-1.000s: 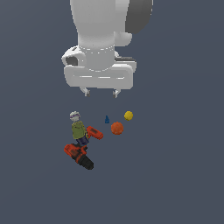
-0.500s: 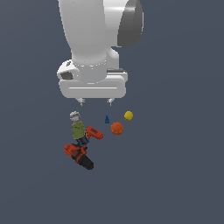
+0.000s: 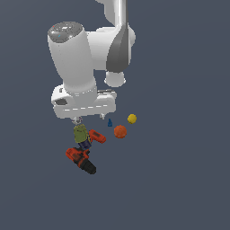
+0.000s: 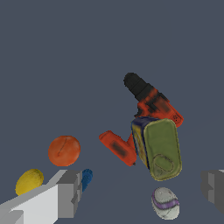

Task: Pick up a designated object from a clutter of objects.

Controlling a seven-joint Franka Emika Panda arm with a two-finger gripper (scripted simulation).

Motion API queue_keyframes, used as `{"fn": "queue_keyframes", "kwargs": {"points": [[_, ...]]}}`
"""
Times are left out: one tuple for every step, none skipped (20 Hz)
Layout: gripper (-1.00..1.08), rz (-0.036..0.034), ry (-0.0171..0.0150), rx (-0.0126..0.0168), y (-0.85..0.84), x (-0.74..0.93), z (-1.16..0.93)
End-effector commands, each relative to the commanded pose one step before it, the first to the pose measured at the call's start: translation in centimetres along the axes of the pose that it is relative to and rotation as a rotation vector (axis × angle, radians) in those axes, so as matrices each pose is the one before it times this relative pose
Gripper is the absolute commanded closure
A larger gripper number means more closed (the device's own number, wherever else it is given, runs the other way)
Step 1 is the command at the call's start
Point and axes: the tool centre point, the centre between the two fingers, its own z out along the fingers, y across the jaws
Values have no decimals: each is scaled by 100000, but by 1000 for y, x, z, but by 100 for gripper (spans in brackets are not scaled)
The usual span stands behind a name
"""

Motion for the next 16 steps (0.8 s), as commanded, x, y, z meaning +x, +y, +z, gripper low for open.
{"fn": "queue_keyframes", "kwargs": {"points": [[-92, -4354, -382, 84, 1154, -66, 1716], [-92, -1687, -166, 28, 449, -68, 679], [-92, -1616, -161, 24, 428, -84, 652], [-92, -1528, -154, 20, 402, -95, 618], [-92, -1439, -147, 16, 377, -104, 584], [-92, -1355, -140, 13, 350, -110, 550], [-92, -1266, -133, 11, 325, -114, 515], [-92, -1177, -126, 9, 300, -116, 480], [-92, -1092, -118, 7, 274, -115, 445], [-92, -1005, -110, 5, 250, -113, 410], [-92, -916, -102, 4, 227, -109, 375], [-92, -829, -93, 3, 203, -103, 340], [-92, -742, -84, 2, 180, -96, 304], [-92, -654, -75, 2, 158, -88, 269], [-92, -570, -66, 1, 134, -77, 233], [-92, -480, -56, 1, 114, -68, 197]]}}
